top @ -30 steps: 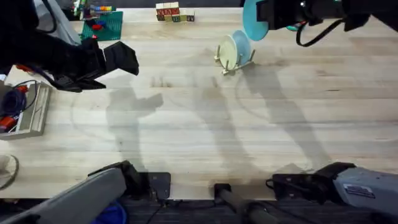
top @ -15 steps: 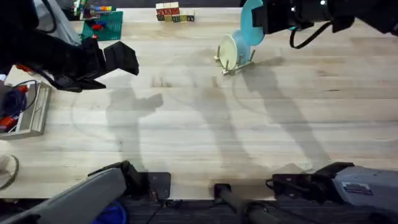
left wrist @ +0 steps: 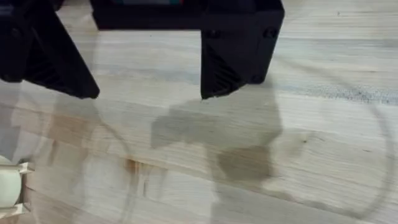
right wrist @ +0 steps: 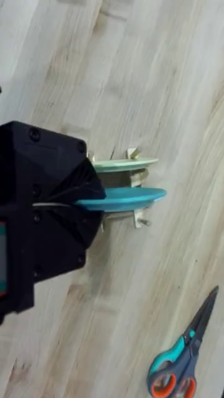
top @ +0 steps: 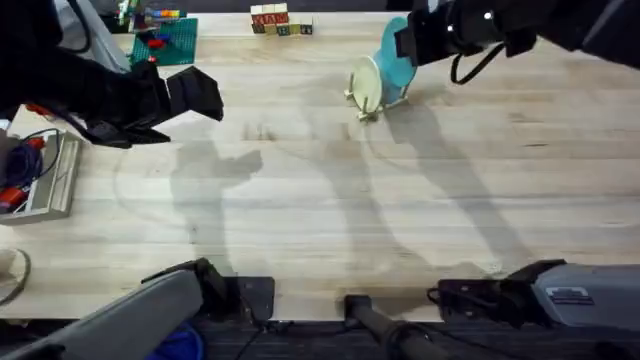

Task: Pick up the plates from the table one by one and place each into a slot on the dish rack.

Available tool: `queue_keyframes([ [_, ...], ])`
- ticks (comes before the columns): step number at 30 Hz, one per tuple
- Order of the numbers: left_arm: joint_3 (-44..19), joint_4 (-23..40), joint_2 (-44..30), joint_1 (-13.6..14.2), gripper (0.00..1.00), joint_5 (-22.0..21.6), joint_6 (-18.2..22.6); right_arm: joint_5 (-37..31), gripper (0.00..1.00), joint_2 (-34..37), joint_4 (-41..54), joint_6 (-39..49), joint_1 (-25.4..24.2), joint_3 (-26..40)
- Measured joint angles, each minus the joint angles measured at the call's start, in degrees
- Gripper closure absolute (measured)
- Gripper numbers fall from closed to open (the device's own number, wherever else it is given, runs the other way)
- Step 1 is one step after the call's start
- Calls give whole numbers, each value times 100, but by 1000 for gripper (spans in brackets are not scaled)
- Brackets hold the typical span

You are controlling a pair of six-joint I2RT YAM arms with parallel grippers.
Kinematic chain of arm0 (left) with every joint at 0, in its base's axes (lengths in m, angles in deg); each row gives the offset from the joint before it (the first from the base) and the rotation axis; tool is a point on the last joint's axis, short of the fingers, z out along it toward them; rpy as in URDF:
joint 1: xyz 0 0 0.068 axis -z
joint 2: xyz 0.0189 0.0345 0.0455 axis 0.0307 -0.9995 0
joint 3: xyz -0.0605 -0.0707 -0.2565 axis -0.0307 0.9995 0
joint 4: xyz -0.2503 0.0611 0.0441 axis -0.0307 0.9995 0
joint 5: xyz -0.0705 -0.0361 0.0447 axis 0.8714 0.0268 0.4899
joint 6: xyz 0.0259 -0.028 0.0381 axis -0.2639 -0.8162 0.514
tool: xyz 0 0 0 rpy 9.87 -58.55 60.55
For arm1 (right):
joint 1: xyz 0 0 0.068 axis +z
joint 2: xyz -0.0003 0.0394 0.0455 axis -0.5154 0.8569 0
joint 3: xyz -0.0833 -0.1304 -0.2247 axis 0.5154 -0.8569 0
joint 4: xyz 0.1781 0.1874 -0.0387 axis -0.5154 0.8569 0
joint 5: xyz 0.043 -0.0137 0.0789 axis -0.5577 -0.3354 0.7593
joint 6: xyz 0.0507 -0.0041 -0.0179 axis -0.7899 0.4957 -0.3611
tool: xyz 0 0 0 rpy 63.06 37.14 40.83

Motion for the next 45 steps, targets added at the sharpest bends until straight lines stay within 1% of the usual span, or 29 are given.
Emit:
queue_keyframes([
  [10,0,0,0,0,6,0,0,276,971,280,-115,0,37,1],
  [23,0,0,1,0,6,0,0,303,970,593,-179,0,48,2],
  [32,0,0,2,0,6,0,0,303,970,607,-197,0,48,2],
  [42,0,2,0,0,6,0,0,305,969,786,-233,0,48,4],
  [45,0,2,2,0,6,-2,0,305,930,786,-240,0,48,4],
])
